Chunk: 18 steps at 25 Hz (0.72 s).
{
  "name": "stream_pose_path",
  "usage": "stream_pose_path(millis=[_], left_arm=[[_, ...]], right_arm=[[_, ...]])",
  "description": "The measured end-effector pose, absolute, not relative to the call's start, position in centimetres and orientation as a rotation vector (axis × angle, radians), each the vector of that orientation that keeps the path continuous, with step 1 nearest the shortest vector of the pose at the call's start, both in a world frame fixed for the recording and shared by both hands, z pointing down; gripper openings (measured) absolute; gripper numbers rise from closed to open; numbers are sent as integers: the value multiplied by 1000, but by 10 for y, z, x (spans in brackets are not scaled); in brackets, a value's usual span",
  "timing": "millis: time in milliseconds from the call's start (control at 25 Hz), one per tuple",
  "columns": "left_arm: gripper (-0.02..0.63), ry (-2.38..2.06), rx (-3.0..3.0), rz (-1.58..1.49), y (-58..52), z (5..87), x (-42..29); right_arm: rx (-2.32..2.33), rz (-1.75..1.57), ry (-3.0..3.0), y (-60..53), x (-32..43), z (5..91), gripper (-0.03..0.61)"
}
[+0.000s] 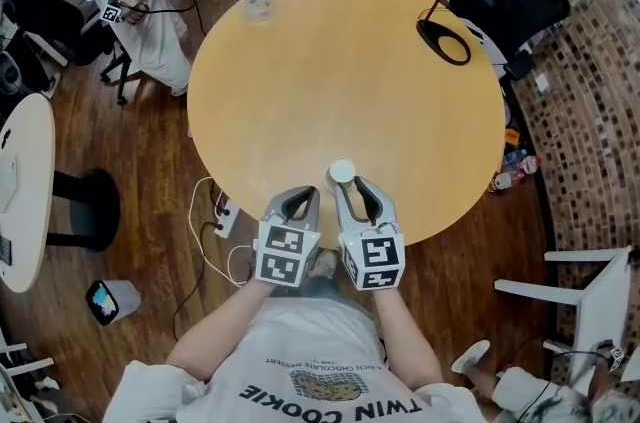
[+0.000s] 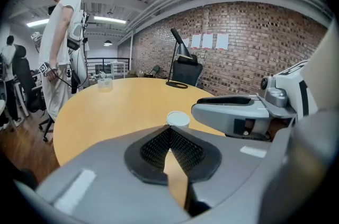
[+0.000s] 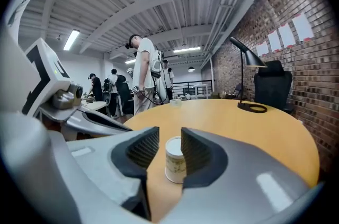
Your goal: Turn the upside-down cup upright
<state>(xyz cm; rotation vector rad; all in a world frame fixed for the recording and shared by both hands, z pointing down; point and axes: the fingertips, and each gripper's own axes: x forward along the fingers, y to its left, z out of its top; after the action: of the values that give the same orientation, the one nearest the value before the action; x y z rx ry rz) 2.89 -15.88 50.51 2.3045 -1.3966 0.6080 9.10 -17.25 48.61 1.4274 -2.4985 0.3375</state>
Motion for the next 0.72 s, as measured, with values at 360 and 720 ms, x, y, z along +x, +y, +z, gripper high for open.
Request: stream_pose_path(millis=[360, 720], left_arm=[[3, -1366, 2374, 526, -96, 488, 8], [3, -1319, 2439, 470, 5, 484, -30]], right_arm=[[1475, 319, -2483, -111, 58, 465, 41], [1561, 376, -2454, -6, 18, 461, 3]])
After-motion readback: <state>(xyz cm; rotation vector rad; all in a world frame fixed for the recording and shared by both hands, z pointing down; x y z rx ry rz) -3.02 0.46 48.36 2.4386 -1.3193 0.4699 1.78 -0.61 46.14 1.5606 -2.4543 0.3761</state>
